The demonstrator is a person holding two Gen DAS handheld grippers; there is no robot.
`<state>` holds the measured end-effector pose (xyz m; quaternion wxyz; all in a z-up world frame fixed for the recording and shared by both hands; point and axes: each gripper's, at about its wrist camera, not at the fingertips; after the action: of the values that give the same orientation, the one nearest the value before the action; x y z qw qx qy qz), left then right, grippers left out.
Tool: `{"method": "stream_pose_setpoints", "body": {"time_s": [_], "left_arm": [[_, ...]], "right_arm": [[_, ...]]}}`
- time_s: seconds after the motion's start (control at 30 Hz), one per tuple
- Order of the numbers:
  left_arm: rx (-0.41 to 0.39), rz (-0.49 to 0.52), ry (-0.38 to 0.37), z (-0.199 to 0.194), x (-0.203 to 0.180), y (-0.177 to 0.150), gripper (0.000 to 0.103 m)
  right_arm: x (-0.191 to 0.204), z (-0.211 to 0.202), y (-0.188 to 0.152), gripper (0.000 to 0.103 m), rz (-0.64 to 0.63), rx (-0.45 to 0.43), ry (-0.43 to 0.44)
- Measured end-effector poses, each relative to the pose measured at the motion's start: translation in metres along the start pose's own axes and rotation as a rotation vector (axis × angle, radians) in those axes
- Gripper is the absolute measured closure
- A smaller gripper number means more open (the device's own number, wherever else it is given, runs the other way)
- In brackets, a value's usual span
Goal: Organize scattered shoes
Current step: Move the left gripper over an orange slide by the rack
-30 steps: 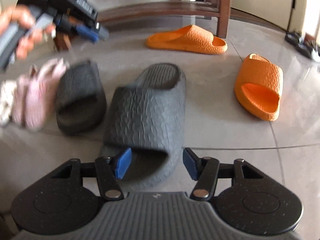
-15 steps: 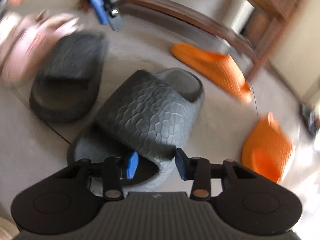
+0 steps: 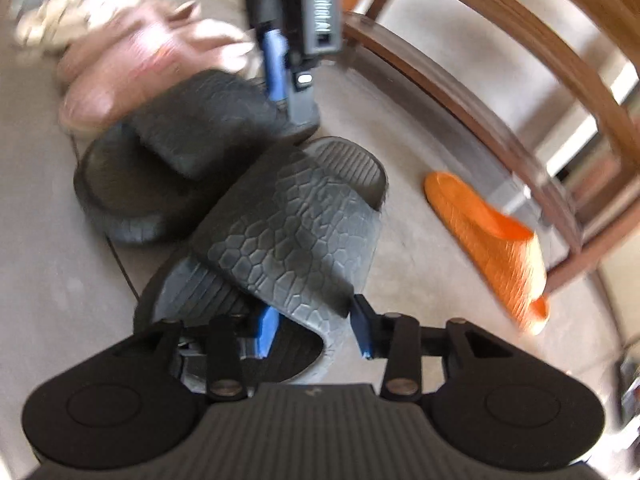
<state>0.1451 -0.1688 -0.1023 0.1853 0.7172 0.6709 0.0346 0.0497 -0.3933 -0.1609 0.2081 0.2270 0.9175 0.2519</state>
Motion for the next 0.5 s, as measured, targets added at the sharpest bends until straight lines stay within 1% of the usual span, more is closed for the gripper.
{"method": "stream_pose_setpoints", "body": {"time_s": [0.07, 0.13, 0.17, 0.3, 0.37, 0.4, 0.43, 0.5], "left_arm": [[-0.039, 0.019, 0.003, -0.007, -0.003, 0.004, 0.067], [-0.096, 0.039, -0.021, -0.012, -0.009, 0.013, 0.067], [-0.109, 0.043, -0.037, -0.012, -0.011, 0.016, 0.067], [-0.195, 0.069, -0.168, -0.002, -0.031, 0.047, 0.066], [-0.217, 0.079, -0.212, 0.009, -0.046, 0.064, 0.066], [-0.225, 0.086, -0.235, 0.018, -0.058, 0.076, 0.066], [-0.227, 0.091, -0.243, 0.025, -0.068, 0.086, 0.066], [-0.224, 0.104, -0.239, 0.038, -0.088, 0.103, 0.066]], "right_arm": [[-0.006, -0.006, -0.007, 0.060, 0.090, 0.002, 0.021], [-0.023, -0.018, -0.020, 0.058, 0.248, -0.036, 0.060], [-0.032, -0.025, -0.027, 0.058, 0.326, -0.055, 0.080], [-0.065, -0.048, -0.052, 0.058, 0.631, -0.129, 0.151], [-0.073, -0.049, -0.055, 0.058, 0.675, -0.142, 0.107], [-0.078, -0.048, -0.055, 0.058, 0.698, -0.137, 0.059], [-0.084, -0.046, -0.055, 0.058, 0.722, -0.136, 0.019], [-0.098, -0.043, -0.061, 0.058, 0.781, -0.158, 0.004]]}}
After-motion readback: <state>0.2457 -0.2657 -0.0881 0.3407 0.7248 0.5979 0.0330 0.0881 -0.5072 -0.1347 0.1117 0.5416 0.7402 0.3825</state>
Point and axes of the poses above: each gripper's, at about its wrist camera, not at the fingertips, and z roughly the way its jaws point, x to its left, y to its top, and after that the axes turned 6 degrees about x, right-handed
